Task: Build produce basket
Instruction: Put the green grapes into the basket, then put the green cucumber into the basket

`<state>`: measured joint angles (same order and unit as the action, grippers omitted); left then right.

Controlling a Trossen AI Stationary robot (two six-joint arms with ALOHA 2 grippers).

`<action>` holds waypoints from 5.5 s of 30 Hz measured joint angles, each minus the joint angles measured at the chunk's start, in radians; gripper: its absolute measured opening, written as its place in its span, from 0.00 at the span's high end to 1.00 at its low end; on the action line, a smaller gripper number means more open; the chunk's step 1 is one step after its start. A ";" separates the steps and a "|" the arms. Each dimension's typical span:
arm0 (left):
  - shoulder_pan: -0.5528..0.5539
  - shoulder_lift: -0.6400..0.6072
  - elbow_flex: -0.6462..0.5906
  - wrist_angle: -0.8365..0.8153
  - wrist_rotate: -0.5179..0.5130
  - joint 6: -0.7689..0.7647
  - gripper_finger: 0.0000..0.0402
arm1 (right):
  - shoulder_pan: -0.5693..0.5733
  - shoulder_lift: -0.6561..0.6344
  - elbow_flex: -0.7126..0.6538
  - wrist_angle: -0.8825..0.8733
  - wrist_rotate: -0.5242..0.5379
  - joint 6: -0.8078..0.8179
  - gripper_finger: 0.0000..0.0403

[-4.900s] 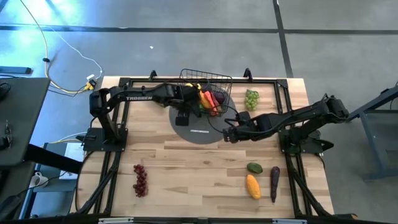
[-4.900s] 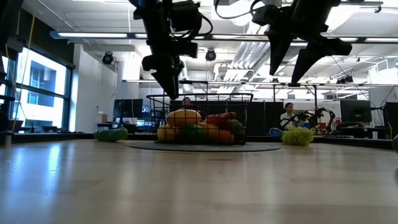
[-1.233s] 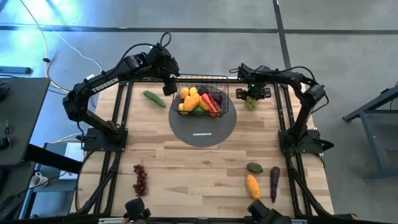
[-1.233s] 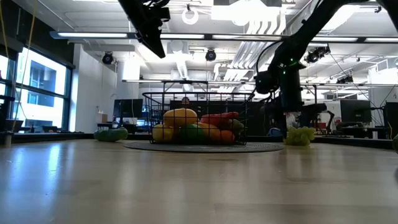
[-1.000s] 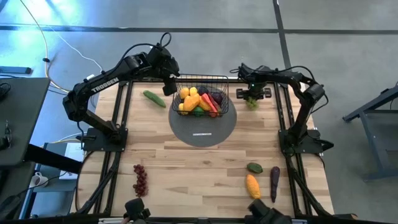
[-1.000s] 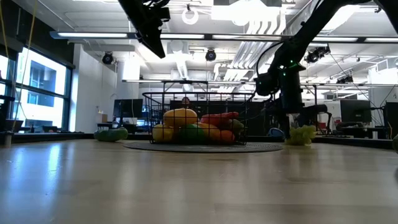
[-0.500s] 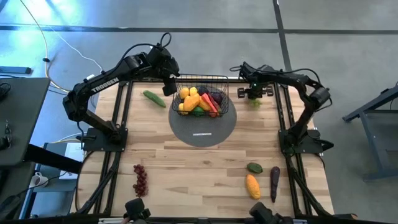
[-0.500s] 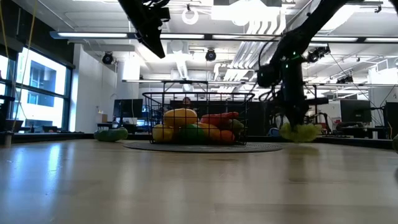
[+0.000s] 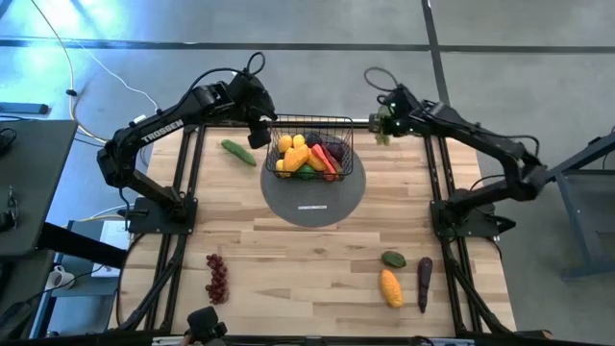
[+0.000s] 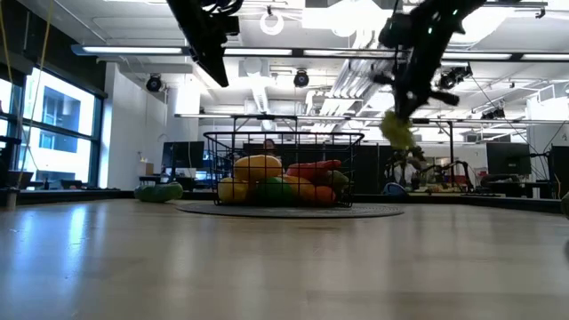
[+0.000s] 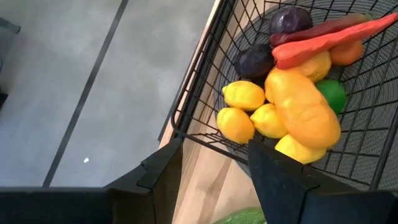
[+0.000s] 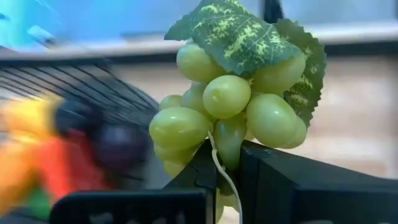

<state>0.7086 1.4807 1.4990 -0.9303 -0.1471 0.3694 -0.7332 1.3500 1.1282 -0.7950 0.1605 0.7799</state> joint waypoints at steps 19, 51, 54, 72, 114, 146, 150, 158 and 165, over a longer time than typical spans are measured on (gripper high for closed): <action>0.114 0.000 0.000 -0.033 0.022 -0.199 0.43 | 0.269 -0.014 0.002 0.501 -0.009 -0.237 0.99; 0.143 0.002 -0.070 -0.128 0.148 -0.360 0.43 | 0.307 0.294 0.002 0.490 -0.018 -0.038 0.84; 0.143 0.002 -0.077 -0.126 0.140 -0.342 0.43 | 0.308 0.294 0.002 0.490 -0.030 -0.038 0.75; 0.301 0.002 -0.079 -0.165 0.114 -0.076 0.43 | 0.289 0.170 0.003 0.493 -0.023 -0.058 0.53; 0.125 0.206 -0.079 -0.264 0.012 0.658 0.43 | 0.098 0.080 0.003 0.477 -0.246 -0.360 0.53; 0.238 0.327 -0.079 -0.364 0.032 -0.886 0.43 | 0.098 0.080 0.003 0.422 -0.248 -0.385 0.53; 0.241 0.327 -0.079 -0.360 0.113 -0.932 0.43 | 0.098 0.080 0.003 0.422 -0.248 -0.396 0.53; 0.248 0.327 -0.079 -0.331 0.111 -0.893 0.43 | 0.098 0.080 0.003 0.422 -0.243 -0.393 0.53; 0.249 0.327 -0.079 -0.327 0.055 -0.997 0.43 | 0.098 0.080 0.003 0.423 -0.243 -0.430 0.53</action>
<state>0.9577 1.8072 1.4197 -1.2572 -0.0921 -0.6280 -0.6353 1.4303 1.1313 -0.3721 -0.0822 0.3500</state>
